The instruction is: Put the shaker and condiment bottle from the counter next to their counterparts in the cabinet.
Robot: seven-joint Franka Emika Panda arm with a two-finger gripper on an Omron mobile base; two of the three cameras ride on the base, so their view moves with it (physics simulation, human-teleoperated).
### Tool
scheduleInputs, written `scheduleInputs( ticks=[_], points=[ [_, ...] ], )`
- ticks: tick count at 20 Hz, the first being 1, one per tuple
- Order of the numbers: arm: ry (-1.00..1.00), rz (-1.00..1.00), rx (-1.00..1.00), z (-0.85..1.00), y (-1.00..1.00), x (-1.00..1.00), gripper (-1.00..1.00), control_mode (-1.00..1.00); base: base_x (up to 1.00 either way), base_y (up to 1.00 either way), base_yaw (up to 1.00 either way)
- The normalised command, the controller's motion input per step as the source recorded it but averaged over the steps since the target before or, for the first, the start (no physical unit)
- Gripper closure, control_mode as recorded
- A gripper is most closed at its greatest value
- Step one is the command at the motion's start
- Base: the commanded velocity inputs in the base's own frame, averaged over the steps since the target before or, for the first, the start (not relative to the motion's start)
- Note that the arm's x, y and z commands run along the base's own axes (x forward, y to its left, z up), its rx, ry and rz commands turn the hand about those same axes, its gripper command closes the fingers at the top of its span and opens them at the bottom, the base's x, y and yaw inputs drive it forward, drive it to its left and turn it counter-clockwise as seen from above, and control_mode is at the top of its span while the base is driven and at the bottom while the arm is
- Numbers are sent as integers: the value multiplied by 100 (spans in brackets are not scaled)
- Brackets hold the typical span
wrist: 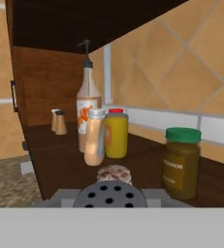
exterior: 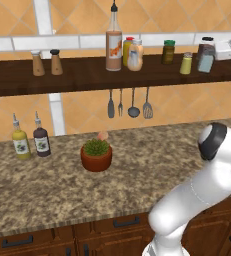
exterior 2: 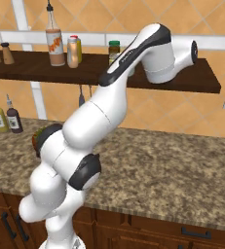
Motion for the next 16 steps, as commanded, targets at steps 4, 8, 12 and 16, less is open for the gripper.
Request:
scheduleInputs(
  ticks=[4,8,12,16],
  points=[
    [0,0,0,0,-6,30,100,-100,0,0,0],
    [0,0,0,0,-9,31,100,-100,0,0,0],
    [0,0,-1,-5,-9,31,100,-100,0,0,0],
    [0,0,-1,-7,-9,33,100,-100,0,0,0]
  ],
)
